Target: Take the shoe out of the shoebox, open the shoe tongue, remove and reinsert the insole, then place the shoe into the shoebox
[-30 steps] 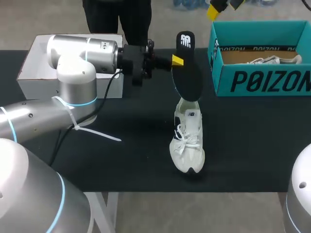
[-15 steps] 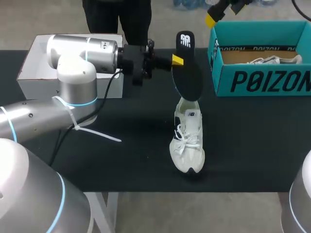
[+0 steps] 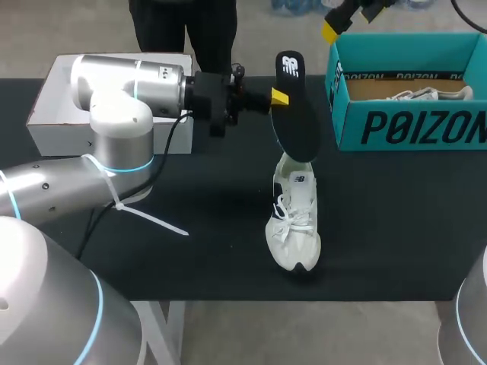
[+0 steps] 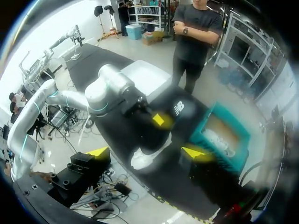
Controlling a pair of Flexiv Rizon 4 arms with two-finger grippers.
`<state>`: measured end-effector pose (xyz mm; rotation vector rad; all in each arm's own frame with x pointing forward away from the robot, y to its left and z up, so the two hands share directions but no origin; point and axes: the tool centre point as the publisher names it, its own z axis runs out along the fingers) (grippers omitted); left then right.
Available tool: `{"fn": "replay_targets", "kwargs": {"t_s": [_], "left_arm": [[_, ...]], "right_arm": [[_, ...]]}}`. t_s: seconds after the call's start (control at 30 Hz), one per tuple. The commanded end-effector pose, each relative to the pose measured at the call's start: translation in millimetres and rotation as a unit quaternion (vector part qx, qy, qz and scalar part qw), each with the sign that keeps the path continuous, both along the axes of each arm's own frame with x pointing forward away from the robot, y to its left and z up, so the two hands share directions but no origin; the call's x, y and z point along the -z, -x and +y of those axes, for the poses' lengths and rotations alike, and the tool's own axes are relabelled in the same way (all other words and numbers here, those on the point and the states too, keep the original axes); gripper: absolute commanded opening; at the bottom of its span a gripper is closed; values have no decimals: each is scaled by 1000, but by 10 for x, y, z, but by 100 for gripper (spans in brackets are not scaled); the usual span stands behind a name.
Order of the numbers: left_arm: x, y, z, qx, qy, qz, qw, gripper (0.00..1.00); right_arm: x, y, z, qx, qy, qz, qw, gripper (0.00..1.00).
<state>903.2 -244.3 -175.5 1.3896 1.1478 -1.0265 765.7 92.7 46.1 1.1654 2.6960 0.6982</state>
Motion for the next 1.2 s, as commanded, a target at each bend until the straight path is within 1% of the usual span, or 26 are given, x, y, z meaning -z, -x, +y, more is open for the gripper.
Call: {"fn": "replay_targets", "kwargs": {"t_s": [0.03,0.53,0.57,0.6,0.67,0.7,0.73,0.8,0.83,0.87,0.93,0.97,1.0,1.07,1.1,1.17,1.2], "left_arm": [[-5,4,15,1,-3,1,1000,0],[-5,4,15,1,-3,1,1000,0],[-3,-27,54,10,16,54,998,0],[-26,-33,83,19,49,81,995,0],[-37,-39,100,27,64,141,988,0],[-63,-33,113,43,97,167,980,0],[-76,-35,117,50,106,202,972,0],[-101,-43,125,58,127,238,961,0],[-105,-45,122,61,124,269,953,0],[-106,-47,118,64,129,277,950,0],[-117,-67,122,65,149,336,928,0],[-119,-68,122,67,145,338,928,0],[-116,-71,111,62,140,362,919,0],[-116,-71,91,64,145,385,909,0],[-121,-71,81,63,142,414,897,0],[-131,-67,57,66,139,429,890,0],[-137,-67,48,66,138,457,876,0]], "right_arm": [[-3,-10,8,0,1,1,1000,100],[-3,-10,8,0,1,1,1000,100],[-3,-10,8,0,1,1,1000,100],[-3,-10,8,0,1,1,1000,100],[-3,-10,8,0,1,1,1000,100],[-3,-10,8,0,1,1,1000,100],[-3,-10,8,0,1,1,1000,100],[-3,-10,8,0,1,1,1000,100],[-3,-10,8,0,1,1,1000,100],[-3,-10,8,0,1,1,1000,100],[-3,-10,8,0,1,1,1000,100],[-3,-10,8,0,1,1,1000,100],[-3,-10,8,0,1,1,1000,100],[-3,-10,8,0,1,1,1000,100],[-3,-10,8,0,1,1,1000,100],[-3,-10,8,0,1,1,1000,100],[-3,-10,8,0,1,1,1000,100]]}}
